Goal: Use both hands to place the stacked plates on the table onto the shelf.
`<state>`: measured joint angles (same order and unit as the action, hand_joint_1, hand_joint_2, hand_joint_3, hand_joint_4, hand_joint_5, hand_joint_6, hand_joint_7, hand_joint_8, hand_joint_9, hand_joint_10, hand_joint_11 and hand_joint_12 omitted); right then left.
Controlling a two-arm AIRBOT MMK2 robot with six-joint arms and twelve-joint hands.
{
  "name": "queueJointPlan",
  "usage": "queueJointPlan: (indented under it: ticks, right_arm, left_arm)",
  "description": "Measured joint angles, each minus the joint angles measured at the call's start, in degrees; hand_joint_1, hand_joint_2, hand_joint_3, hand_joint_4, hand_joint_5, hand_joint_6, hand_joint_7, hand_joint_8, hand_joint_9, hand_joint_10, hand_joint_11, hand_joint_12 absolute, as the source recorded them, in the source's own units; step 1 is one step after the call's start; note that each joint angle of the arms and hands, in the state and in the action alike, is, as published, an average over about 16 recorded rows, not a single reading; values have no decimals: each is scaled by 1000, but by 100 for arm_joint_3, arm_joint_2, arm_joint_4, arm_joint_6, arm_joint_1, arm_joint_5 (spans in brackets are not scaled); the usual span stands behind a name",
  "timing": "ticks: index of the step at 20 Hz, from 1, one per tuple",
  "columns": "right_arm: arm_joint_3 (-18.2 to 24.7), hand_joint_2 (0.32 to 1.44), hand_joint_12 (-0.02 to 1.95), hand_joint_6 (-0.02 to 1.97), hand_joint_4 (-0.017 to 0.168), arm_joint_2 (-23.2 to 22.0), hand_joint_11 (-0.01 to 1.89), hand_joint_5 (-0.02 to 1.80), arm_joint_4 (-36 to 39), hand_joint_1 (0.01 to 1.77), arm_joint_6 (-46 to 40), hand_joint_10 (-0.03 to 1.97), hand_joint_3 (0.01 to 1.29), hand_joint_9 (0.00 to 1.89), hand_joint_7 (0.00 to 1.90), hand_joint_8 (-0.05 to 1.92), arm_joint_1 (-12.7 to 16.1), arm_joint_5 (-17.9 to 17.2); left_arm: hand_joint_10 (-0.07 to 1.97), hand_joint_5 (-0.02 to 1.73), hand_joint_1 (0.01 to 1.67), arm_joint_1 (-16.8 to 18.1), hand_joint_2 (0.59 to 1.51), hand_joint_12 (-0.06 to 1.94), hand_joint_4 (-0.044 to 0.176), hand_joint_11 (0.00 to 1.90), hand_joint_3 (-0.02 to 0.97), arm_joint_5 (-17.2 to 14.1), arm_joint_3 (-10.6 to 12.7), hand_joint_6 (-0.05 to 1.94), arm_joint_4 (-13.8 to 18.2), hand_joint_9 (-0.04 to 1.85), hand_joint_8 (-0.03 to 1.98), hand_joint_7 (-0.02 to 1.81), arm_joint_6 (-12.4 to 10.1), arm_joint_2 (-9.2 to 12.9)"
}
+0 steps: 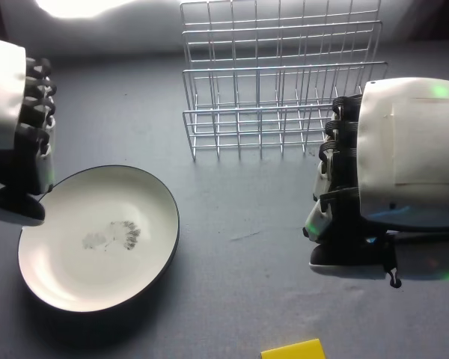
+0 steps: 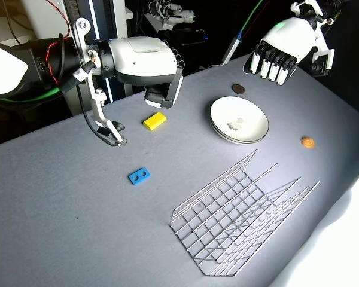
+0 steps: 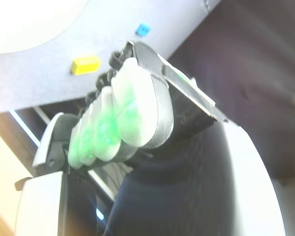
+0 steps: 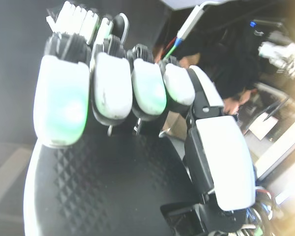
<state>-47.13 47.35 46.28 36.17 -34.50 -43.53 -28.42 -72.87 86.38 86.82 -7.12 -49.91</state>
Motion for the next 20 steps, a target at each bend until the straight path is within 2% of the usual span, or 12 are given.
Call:
queueJointPlan:
  ticks: [4,8,12,15,20]
  right_arm:
    - [1,1206,748,772,34,-1,779,542,1,152,49,766,40,652,617,748,-10,5]
    - [1,1189,563,582,26,-1,580,406,2,115,98,575,36,485,460,561,-16,19]
    - [5,1100,149,169,1,-4,204,124,4,50,192,159,31,155,144,152,-30,37]
    - [10,1038,12,29,5,-8,31,22,5,191,233,16,25,19,20,13,-34,45]
    - [26,937,77,26,3,-13,15,20,3,568,328,13,28,17,18,17,-59,65]
  left_arm:
    - [639,547,192,-53,1140,676,35,648,36,-3,5,644,76,611,630,577,-2,-20]
    - [475,407,147,-91,1127,497,27,485,32,-31,15,473,189,455,463,433,-9,-31]
    - [74,88,24,-208,1088,81,0,131,24,-93,113,68,345,106,66,98,-11,-57]
    - [6,7,16,-346,1081,-6,7,21,20,-155,206,-6,460,12,-2,15,44,-63]
    - [2,13,16,-680,1066,-18,6,17,20,-256,379,-17,567,17,-14,21,264,-61]
